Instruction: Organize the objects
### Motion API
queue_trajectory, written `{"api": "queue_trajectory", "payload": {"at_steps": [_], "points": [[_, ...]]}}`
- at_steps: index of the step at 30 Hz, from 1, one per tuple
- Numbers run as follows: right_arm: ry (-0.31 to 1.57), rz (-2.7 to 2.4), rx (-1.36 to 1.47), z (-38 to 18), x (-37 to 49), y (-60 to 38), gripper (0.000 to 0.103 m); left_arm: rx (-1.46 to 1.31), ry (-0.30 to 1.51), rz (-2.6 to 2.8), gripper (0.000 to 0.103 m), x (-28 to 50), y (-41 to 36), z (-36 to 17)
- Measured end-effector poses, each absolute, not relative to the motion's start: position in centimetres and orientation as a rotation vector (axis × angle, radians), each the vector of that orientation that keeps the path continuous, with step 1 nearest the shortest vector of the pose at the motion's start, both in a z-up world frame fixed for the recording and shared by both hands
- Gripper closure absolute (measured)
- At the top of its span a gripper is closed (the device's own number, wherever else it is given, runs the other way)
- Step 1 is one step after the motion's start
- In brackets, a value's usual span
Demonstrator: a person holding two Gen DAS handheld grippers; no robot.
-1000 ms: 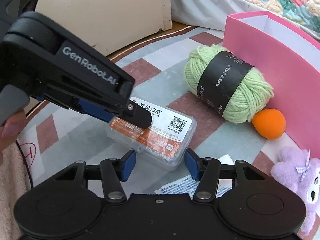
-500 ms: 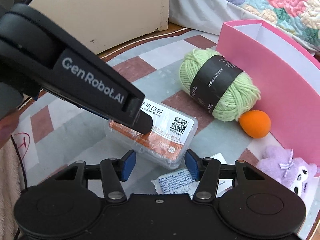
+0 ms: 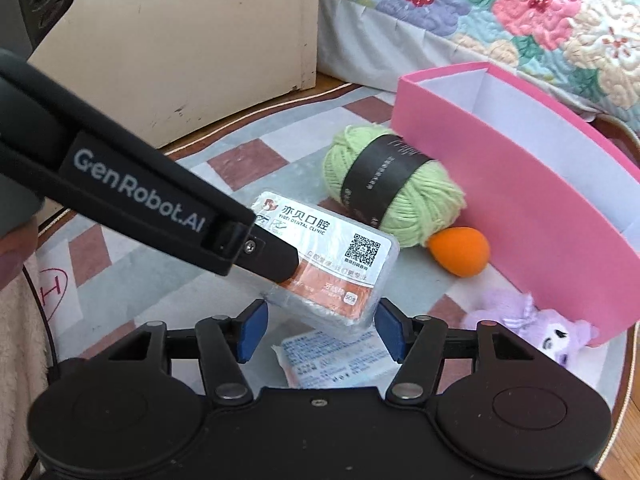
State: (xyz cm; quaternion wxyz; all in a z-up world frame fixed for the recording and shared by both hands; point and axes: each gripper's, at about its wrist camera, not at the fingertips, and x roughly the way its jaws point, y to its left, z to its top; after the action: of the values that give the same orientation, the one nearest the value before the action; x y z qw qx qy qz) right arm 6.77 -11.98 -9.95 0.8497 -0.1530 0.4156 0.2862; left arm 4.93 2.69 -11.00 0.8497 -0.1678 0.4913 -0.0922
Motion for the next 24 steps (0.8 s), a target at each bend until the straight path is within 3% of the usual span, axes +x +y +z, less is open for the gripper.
{"api": "queue_trajectory", "payload": {"at_steps": [24], "points": [[0.796, 0.509, -0.384, -6.4, 4.6, -14.7, 0.037, -0.274, 0.966, -0.291, 0.062, 3.5, -1.2, -7.0]]}}
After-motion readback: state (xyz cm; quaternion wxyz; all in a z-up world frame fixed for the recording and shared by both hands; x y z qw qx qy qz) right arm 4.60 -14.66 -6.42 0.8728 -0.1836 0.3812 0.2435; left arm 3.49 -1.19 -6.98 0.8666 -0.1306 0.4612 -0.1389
